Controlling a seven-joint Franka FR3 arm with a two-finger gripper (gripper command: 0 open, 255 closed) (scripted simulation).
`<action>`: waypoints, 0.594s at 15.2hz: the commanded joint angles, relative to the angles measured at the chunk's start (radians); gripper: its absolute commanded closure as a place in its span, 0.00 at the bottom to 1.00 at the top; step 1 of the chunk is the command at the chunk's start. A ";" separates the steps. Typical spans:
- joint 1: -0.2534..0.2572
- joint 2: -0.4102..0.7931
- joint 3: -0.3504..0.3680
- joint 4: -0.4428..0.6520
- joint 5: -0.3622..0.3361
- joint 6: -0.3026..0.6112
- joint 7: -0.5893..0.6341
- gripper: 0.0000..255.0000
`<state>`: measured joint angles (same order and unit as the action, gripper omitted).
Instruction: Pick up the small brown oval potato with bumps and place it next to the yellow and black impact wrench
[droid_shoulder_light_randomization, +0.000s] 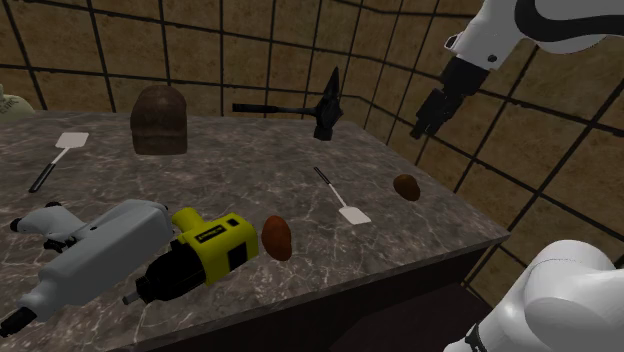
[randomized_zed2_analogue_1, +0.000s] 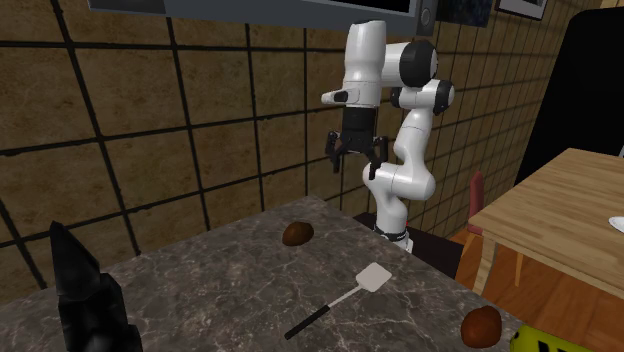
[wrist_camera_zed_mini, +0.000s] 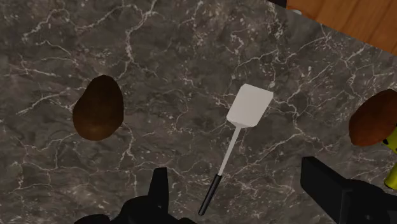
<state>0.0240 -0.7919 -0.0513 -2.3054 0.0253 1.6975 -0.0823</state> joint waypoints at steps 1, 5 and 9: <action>0.000 0.000 0.000 0.000 0.000 0.000 0.000 0.00; -0.047 -0.029 -0.015 -0.136 -0.043 0.132 0.019 0.00; -0.098 -0.039 -0.034 -0.258 -0.088 0.270 0.040 0.00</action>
<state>-0.0606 -0.8311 -0.0792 -2.5298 -0.0502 1.9247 -0.0479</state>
